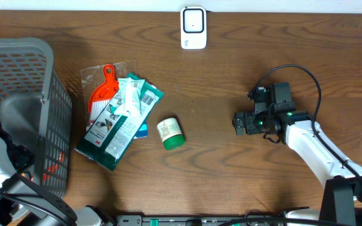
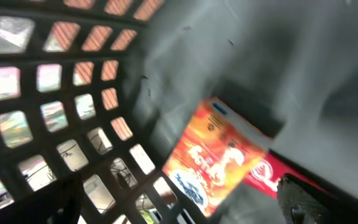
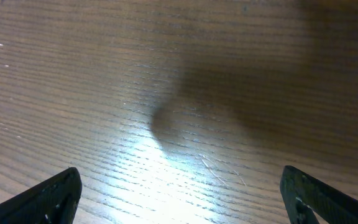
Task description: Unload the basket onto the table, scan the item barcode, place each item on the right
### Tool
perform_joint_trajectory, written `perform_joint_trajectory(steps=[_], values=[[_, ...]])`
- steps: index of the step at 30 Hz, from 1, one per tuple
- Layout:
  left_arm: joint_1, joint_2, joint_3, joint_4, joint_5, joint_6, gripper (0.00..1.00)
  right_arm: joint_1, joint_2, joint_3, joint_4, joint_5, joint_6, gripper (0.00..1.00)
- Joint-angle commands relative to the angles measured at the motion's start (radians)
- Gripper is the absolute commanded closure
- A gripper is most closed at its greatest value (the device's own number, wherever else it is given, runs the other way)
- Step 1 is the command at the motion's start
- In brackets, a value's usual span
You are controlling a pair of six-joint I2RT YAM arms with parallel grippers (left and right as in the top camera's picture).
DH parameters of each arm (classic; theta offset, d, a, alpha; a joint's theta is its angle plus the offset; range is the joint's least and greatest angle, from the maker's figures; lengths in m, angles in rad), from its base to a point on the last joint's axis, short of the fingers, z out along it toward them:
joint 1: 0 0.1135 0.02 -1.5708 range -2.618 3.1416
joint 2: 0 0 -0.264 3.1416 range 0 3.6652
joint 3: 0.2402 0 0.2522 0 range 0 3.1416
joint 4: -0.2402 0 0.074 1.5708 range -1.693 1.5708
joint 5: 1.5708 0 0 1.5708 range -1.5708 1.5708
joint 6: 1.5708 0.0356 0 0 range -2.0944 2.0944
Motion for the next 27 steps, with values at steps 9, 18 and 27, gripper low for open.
perform_joint_trajectory(steps=[9,18,27], values=[[0.015,0.017,-0.016,0.07,0.053,0.005,0.01,0.01,0.003,-0.005,0.001,-0.005,-0.013,0.01],[0.015,0.021,-0.061,0.103,0.123,0.018,0.01,0.01,0.003,-0.005,0.002,-0.006,-0.013,0.01],[0.021,0.055,-0.073,0.099,0.122,0.018,0.0,0.01,0.003,-0.005,0.002,-0.005,-0.013,0.01]])
